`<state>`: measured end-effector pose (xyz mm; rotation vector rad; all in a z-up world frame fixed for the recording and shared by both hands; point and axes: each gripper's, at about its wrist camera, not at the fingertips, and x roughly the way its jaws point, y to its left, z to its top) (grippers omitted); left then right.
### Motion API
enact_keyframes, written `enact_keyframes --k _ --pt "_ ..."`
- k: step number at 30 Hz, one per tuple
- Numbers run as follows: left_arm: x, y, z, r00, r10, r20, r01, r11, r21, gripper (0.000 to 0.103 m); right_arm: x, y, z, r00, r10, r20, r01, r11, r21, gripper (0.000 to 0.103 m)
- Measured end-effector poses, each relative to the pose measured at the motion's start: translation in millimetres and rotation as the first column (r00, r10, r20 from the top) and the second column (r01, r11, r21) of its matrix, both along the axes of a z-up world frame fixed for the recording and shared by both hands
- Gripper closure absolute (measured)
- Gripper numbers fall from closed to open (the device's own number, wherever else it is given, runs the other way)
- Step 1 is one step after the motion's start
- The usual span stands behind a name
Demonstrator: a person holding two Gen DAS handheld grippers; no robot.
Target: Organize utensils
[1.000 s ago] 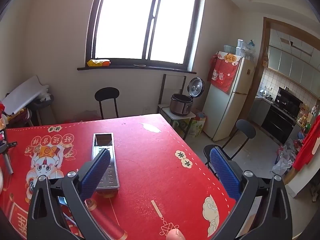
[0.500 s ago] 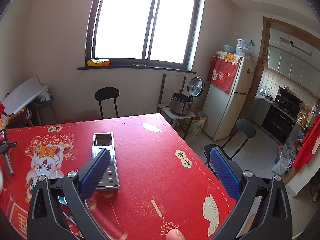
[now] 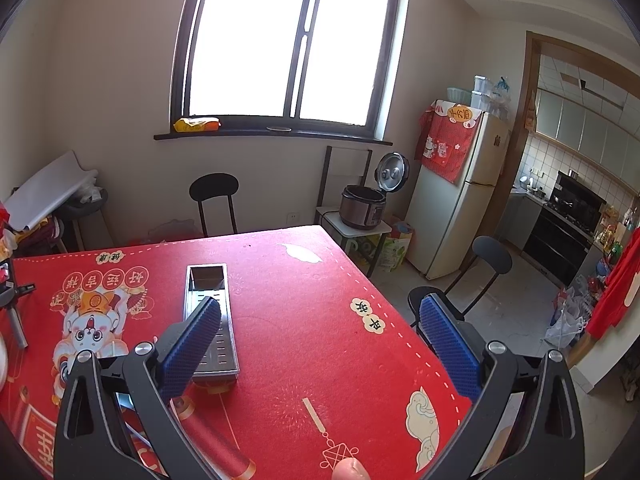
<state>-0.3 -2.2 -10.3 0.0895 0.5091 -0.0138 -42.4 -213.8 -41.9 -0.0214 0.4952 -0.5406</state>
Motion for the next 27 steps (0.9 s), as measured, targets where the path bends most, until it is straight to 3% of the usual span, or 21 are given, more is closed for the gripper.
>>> enact_keyframes --k 27 --pt "1.4 0.4 0.8 1.000 -0.001 -0.002 0.001 1.000 -0.001 0.006 0.7 -1.4 2.1 1.000 0.004 -0.012 -0.004 1.000 0.010 0.005"
